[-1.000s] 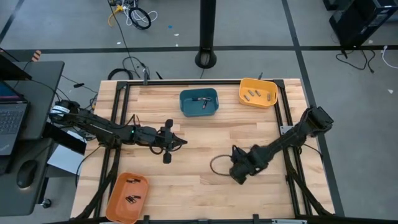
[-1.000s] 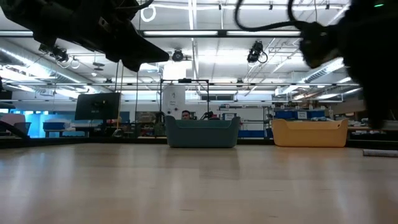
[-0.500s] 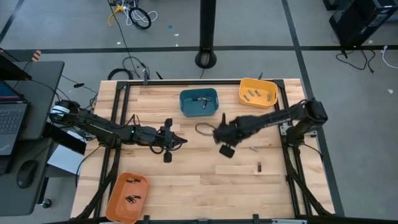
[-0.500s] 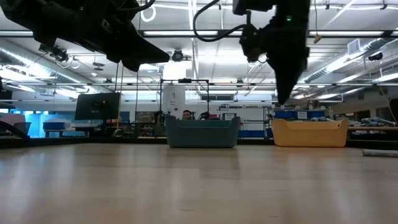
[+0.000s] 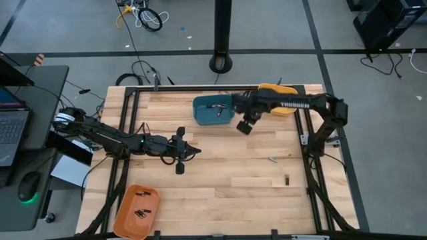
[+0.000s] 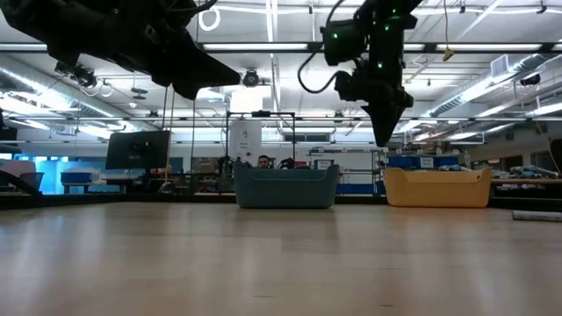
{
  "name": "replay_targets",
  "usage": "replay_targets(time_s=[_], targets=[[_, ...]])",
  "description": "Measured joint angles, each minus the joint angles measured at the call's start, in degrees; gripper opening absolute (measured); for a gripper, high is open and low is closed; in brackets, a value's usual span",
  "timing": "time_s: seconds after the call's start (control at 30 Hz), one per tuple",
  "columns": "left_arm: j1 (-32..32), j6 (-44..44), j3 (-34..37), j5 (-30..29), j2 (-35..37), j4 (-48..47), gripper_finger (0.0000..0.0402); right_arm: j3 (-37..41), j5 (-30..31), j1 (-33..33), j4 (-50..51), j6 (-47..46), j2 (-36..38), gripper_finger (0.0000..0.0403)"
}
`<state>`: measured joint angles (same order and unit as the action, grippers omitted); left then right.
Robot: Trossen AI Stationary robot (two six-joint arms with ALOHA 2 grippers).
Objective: Sort batteries
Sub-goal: Put the white battery into the yellow bin
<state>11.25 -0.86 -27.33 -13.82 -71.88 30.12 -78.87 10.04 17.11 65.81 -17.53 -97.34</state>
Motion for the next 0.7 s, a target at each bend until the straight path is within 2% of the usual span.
replay_targets(time_s=[0.7], targets=[[0.0,0.0,0.0,-0.1,0.0,0.0,0.0006,0.6,1.1,25.1,-2.3,5.5,0.7,0.0042]])
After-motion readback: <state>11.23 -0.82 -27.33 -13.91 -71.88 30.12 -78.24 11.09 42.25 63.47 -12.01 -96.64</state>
